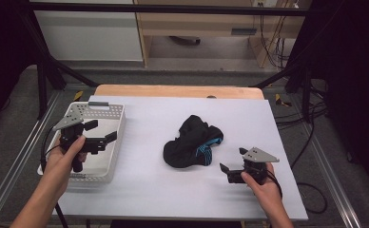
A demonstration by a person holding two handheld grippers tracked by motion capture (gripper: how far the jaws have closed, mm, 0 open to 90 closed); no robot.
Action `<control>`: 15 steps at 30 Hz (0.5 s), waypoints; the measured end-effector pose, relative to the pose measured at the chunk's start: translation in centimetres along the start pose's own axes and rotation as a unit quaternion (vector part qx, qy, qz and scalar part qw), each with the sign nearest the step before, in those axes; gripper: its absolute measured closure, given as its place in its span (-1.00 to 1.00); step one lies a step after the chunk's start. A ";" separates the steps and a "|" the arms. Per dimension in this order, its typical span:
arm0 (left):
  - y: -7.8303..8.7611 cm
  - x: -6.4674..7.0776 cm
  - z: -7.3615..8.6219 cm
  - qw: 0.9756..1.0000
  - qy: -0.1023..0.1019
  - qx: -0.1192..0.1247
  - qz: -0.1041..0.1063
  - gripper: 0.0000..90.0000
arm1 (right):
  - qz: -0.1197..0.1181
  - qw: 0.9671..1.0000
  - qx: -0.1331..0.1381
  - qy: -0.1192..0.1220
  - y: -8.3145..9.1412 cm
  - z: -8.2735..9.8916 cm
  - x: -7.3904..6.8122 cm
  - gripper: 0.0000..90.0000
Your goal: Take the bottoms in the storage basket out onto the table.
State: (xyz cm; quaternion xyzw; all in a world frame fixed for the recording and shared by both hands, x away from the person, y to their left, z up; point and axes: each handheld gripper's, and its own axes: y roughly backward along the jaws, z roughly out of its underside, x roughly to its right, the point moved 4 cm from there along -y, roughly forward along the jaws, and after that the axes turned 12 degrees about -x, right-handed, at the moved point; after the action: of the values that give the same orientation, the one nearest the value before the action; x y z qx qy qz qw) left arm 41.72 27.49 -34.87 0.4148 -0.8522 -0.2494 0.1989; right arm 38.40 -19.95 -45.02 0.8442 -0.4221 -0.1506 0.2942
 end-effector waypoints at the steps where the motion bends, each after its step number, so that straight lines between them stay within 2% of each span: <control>1: 0.0 0.0 0.2 1.000 0.001 -0.001 0.001 -0.88 | 0.000 1.000 0.000 0.000 0.0 0.0 0.0 -0.90; 9: -0.3 -0.1 1.2 1.000 0.003 -0.009 0.002 -0.88 | -0.001 1.000 -0.002 0.000 -0.1 0.0 -0.1 -0.90; 15: -0.6 0.3 1.5 1.000 -0.004 -0.013 -0.003 -0.88 | -0.001 1.000 0.000 0.000 0.0 0.0 0.0 -0.90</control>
State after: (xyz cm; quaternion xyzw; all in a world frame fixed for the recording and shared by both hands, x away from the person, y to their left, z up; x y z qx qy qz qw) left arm 41.10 27.31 -36.42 0.4141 -0.8480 -0.2629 0.2005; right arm 38.39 -19.94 -45.03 0.8444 -0.4215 -0.1511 0.2940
